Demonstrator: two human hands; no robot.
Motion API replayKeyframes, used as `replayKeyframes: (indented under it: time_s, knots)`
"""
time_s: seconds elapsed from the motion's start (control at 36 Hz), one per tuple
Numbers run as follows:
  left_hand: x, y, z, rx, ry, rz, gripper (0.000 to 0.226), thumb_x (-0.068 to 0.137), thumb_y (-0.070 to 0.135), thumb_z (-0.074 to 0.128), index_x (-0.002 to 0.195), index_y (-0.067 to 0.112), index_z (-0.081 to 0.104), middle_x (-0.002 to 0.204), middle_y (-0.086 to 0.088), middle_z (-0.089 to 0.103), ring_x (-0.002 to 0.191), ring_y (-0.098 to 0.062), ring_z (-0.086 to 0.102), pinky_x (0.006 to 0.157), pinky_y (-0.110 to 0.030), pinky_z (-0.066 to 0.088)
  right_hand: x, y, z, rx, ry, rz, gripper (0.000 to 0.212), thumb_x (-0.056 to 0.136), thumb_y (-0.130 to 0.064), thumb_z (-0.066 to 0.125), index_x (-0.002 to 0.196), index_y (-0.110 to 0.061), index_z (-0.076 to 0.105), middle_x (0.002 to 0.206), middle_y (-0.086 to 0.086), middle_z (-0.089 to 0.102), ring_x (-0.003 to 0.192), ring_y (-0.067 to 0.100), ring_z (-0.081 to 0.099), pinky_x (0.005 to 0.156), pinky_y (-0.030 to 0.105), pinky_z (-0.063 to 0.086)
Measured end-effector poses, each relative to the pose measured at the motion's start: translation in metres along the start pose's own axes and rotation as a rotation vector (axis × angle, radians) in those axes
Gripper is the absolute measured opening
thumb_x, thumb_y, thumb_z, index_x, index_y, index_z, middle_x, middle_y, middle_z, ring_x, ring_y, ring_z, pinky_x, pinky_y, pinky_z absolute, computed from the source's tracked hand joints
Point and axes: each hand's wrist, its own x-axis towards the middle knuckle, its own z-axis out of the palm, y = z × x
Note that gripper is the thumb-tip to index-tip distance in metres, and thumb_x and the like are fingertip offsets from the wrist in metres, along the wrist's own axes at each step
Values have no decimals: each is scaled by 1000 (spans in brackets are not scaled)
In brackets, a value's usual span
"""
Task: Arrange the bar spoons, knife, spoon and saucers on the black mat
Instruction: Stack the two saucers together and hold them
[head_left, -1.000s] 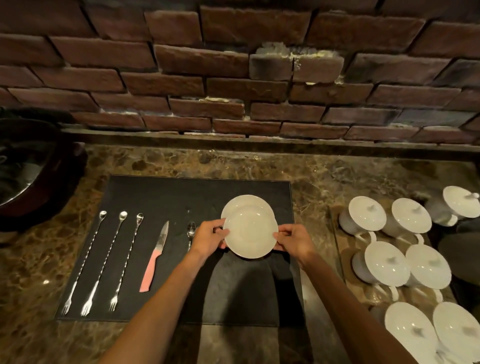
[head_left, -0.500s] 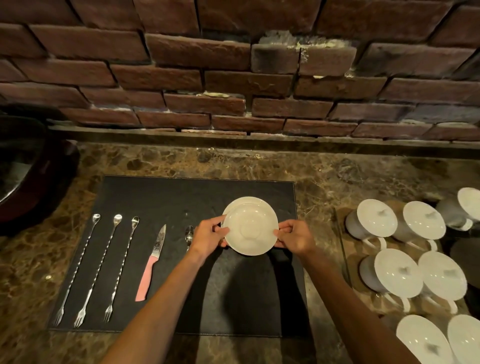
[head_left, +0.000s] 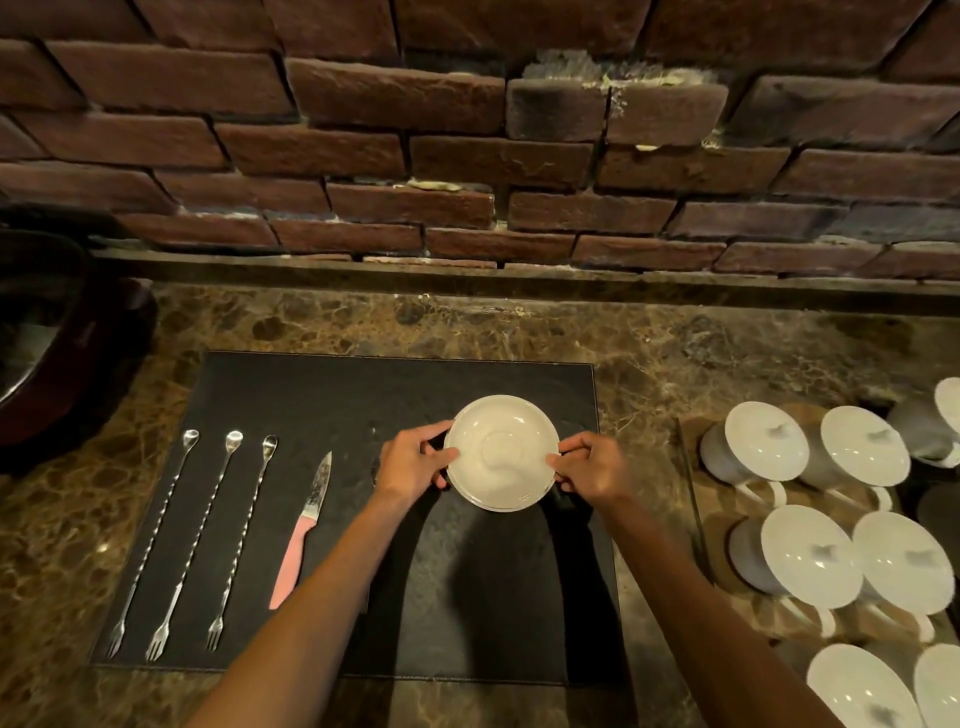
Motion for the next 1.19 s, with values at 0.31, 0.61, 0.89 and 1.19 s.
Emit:
replayKeyframes:
  time_s: [0.31, 0.61, 0.89, 1.19]
  knots:
    - [7, 0, 5, 24, -4, -58, 32, 96, 14, 66, 127, 4, 70, 108, -18, 76, 92, -29, 72, 85, -30, 58, 12, -1, -2, -19, -92, -59, 18, 91, -5, 62, 105, -2, 72, 77, 3, 69, 74, 19, 64, 79, 41, 57]
    - [-25, -2, 3, -41, -31, -9, 26, 96, 8, 65, 120, 0, 70, 89, -15, 68, 73, -20, 61, 74, -22, 59, -29, 5, -16, 32, -120, -78, 19, 94, -2, 58, 110, -1, 68, 90, 11, 69, 78, 18, 66, 68, 25, 58]
    - [-85, -33, 5, -61, -39, -33, 23, 97, 6, 63, 117, -1, 71, 88, -17, 66, 72, -20, 57, 68, -19, 53, -79, 37, -7, -9, -109, -54, 16, 91, -1, 60, 98, -7, 72, 86, 13, 70, 83, 25, 66, 88, 51, 57]
    - [-96, -49, 6, -99, -8, -47, 25, 95, 4, 65, 119, -3, 70, 91, -15, 68, 79, -23, 58, 69, -22, 53, -95, 46, 4, -16, -89, -33, 20, 91, -2, 60, 106, -6, 72, 98, 11, 73, 97, 28, 69, 93, 49, 55]
